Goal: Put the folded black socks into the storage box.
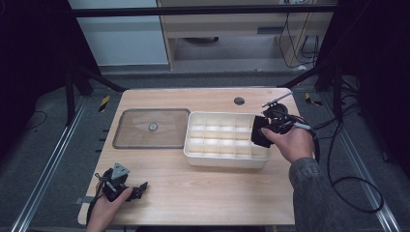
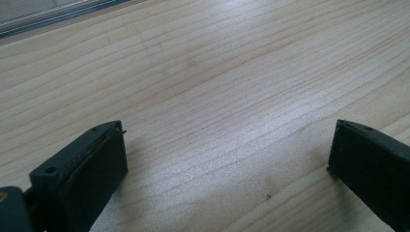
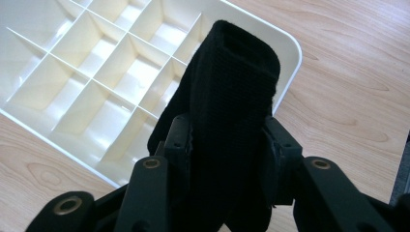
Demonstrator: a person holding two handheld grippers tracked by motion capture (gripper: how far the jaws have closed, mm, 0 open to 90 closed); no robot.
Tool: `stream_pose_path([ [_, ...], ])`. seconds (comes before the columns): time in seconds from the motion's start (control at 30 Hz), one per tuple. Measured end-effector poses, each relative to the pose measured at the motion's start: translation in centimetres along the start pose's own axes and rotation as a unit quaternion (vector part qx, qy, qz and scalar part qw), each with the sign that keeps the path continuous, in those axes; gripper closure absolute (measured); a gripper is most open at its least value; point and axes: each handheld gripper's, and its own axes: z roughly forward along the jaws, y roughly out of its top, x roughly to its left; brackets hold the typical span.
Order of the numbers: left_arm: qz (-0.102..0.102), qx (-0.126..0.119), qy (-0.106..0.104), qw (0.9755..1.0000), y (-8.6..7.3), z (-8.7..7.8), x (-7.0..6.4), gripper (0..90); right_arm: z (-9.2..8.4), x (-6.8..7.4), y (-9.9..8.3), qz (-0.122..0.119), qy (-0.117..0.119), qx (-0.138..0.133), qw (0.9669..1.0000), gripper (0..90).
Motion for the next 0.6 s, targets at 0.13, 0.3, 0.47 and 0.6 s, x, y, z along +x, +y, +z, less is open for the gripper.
stream_pose_path([
  [0.13,0.003,0.001,-0.001,1.0,0.0,0.0,0.0,0.0,0.2,-0.1,0.3,-0.001,-0.002,0.003,1.0,61.9],
  [0.3,0.004,0.001,-0.003,1.0,-0.1,-0.1,0.1,0.0,0.8,-0.1,0.0,-0.006,-0.008,0.009,0.9999,61.9],
  [0.47,0.003,0.004,-0.003,1.0,-0.1,-0.1,0.0,0.0,1.5,0.1,-0.7,-0.001,-0.009,0.012,0.9999,61.9],
  [0.6,0.004,0.005,-0.002,1.0,0.0,-0.1,0.0,0.0,2.0,0.1,-0.9,-0.005,-0.005,0.017,0.9998,61.9],
])
